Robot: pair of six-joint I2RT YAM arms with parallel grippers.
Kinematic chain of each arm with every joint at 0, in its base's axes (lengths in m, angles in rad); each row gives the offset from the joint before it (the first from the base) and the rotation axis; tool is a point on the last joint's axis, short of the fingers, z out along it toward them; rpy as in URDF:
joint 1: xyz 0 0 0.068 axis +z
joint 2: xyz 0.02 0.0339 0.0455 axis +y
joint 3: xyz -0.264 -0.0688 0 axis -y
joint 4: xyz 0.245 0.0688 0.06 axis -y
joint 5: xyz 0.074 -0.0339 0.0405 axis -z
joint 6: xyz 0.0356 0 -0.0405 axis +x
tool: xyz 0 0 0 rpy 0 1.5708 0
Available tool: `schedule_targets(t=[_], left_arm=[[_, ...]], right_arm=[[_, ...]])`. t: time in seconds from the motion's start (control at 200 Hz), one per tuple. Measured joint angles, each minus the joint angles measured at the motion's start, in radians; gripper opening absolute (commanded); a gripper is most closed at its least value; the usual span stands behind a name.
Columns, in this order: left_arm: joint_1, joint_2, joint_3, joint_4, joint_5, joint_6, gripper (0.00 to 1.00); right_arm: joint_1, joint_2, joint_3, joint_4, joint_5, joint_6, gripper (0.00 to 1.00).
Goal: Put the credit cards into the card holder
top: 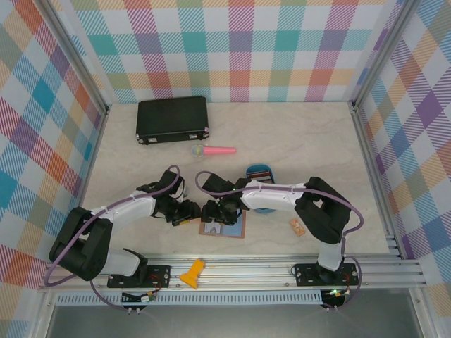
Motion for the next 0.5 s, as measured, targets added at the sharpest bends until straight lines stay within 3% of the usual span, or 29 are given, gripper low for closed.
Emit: schedule_targets(t=[0.5], left_arm=[[0.0, 0.0, 0.0, 0.0, 0.002, 0.0, 0.51]], right_arm=[[0.009, 0.011, 0.021, -0.033, 0.039, 0.011, 0.61]])
